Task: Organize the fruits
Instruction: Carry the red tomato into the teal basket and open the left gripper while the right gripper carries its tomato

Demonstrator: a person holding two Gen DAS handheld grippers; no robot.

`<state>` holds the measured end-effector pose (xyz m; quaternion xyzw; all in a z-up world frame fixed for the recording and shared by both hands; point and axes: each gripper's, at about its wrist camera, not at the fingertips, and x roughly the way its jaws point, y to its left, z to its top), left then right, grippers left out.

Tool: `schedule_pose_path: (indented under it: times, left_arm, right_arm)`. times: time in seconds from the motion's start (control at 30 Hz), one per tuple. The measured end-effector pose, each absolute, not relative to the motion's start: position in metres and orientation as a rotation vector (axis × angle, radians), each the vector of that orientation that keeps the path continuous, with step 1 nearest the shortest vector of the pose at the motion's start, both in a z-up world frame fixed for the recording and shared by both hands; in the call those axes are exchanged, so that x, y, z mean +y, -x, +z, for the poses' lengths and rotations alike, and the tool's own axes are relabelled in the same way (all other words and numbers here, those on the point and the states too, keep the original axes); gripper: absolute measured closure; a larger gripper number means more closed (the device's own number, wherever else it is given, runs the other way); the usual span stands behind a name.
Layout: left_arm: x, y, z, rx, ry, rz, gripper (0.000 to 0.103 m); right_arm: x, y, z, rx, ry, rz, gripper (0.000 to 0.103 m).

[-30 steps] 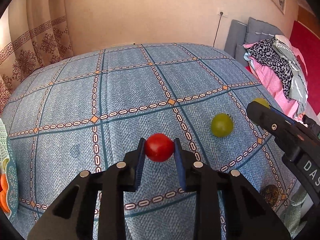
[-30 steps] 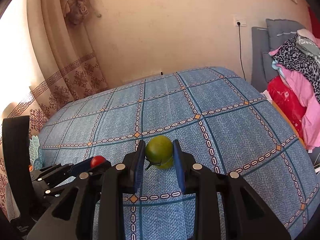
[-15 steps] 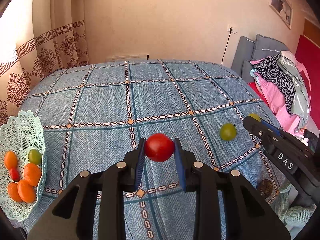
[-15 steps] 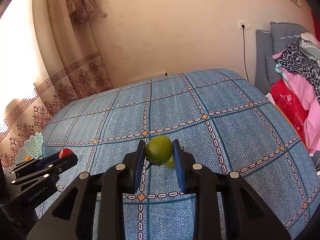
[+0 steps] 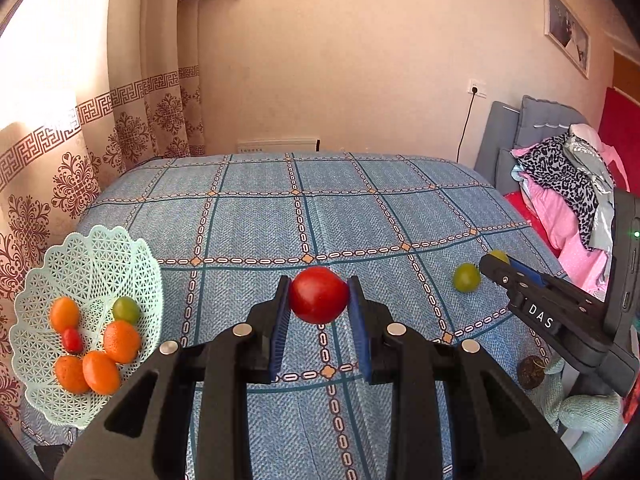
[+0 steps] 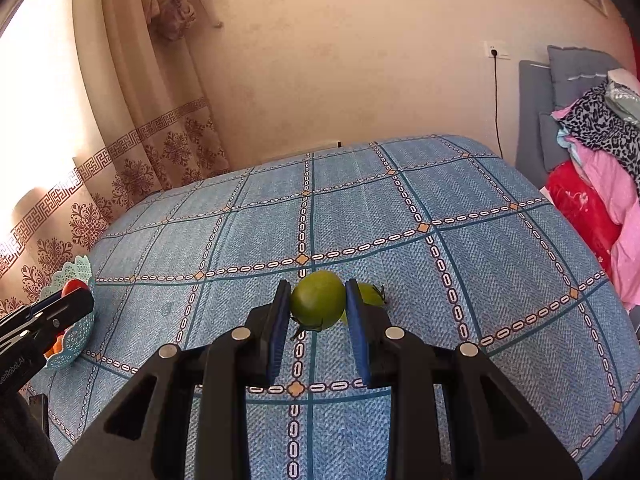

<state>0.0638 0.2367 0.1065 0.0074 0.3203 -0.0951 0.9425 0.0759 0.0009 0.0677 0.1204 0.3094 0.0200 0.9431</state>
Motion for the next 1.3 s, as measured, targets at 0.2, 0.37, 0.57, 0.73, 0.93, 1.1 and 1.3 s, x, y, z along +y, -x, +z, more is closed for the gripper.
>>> schedule_pose_path:
  times: [0.2, 0.37, 0.57, 0.73, 0.93, 1.1, 1.3]
  left_arm:
    - [0.256, -0.055, 0.108, 0.633, -0.008, -0.137, 0.074]
    - [0.278, -0.054, 0.106, 0.632, 0.026, -0.095, 0.074]
    - [0.304, -0.052, 0.103, 0.627, 0.059, -0.039, 0.074]
    - [0.322, -0.051, 0.099, 0.626, 0.076, 0.0, 0.074]
    - [0.344, -0.047, 0.098, 0.616, 0.096, 0.039, 0.074]
    - [0.367, -0.043, 0.1, 0.605, 0.117, 0.069, 0.074]
    - [0.404, -0.04, 0.104, 0.588, 0.162, 0.134, 0.074]
  right_arm:
    - [0.01, -0.072, 0.069, 0.623, -0.239, 0.062, 0.075]
    - [0.02, -0.069, 0.07, 0.613, -0.226, 0.085, 0.075]
    - [0.03, -0.066, 0.071, 0.608, -0.209, 0.108, 0.075]
    - [0.036, -0.063, 0.071, 0.606, -0.208, 0.139, 0.075]
    - [0.051, -0.059, 0.074, 0.606, -0.221, 0.215, 0.075]
    - [0.073, -0.057, 0.075, 0.62, -0.188, 0.261, 0.075]
    - [0.107, -0.064, 0.082, 0.644, -0.142, 0.32, 0.075]
